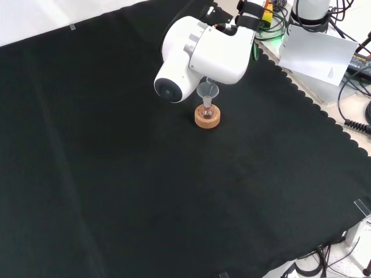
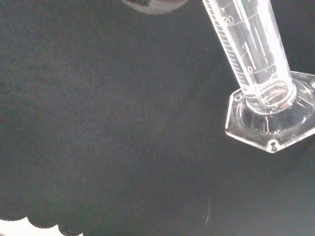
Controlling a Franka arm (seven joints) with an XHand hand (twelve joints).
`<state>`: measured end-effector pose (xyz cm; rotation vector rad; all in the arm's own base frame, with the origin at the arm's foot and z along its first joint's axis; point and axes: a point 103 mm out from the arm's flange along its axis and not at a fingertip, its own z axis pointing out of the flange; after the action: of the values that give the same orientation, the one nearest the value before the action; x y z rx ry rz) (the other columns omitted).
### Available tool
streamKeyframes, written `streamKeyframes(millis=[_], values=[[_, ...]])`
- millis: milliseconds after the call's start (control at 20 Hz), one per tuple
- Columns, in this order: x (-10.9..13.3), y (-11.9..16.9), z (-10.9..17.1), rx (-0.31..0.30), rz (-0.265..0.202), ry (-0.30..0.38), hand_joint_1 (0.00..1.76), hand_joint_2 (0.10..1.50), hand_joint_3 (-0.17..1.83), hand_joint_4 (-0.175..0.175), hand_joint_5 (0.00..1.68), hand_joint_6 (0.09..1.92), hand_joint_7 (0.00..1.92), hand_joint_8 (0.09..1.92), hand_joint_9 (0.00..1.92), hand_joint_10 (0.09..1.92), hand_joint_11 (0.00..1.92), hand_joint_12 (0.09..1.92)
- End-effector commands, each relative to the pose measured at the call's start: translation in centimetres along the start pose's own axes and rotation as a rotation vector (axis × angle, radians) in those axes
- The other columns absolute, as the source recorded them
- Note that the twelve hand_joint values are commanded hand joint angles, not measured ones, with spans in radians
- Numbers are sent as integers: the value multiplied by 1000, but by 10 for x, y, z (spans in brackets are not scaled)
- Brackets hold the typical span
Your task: Pour the water from the graduated cylinder into the round-bottom flask.
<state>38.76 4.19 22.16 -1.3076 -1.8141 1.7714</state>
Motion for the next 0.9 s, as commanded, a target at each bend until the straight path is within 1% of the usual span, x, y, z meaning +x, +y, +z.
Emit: streamKeyframes(millis=[50,300,600,900], values=[[-3,0,3,10,11,-5,1151,1080,111,-175,961,1059,1226,356,1397,87,1198,768],[-6,0,5,20,21,-6,1151,1078,115,-175,961,1059,1230,355,1401,87,1201,766],[-9,-2,7,22,21,-5,1151,1075,120,-175,962,1058,1232,352,1403,87,1204,763],[-9,-3,5,29,37,-25,1152,1072,126,-175,962,1058,1235,349,1406,87,1208,761]])
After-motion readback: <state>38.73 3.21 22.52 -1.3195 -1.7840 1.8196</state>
